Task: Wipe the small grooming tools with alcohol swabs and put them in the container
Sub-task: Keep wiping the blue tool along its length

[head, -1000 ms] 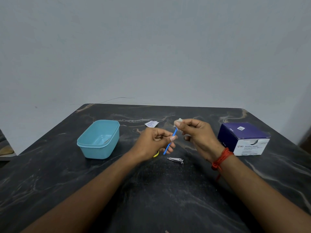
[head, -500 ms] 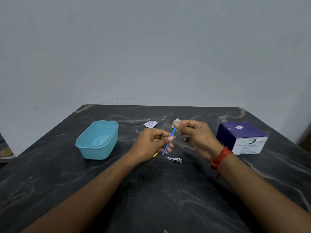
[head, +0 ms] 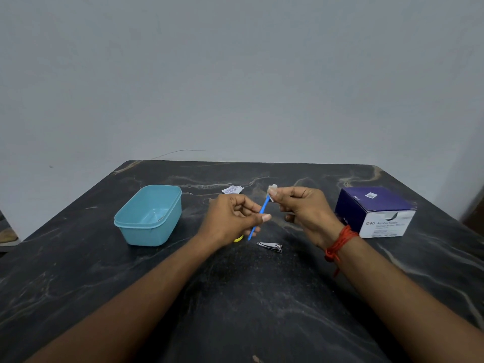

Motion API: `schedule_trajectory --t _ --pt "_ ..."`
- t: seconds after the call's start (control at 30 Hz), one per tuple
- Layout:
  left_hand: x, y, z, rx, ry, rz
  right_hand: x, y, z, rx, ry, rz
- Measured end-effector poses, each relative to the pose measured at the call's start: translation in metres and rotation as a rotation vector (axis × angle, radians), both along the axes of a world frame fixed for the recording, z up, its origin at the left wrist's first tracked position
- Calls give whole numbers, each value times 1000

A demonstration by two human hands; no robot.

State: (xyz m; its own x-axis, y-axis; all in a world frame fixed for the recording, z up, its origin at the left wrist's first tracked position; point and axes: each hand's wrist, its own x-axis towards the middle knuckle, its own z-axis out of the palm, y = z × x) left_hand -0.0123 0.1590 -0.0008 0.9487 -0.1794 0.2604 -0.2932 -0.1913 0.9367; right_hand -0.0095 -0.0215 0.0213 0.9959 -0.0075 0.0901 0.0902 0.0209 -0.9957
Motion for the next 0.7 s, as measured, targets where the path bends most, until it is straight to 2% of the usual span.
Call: schedule_trajectory --t 0.23,0.53,0.7 --pt "1 1 -2 40 -60 52 1 2 -1 -1 22 32" --pt "0 0 2 -28 9 -30 1 0 0 35 34 73" --pt "0 1 0 14 -53 17 -1 1 2 33 38 75"
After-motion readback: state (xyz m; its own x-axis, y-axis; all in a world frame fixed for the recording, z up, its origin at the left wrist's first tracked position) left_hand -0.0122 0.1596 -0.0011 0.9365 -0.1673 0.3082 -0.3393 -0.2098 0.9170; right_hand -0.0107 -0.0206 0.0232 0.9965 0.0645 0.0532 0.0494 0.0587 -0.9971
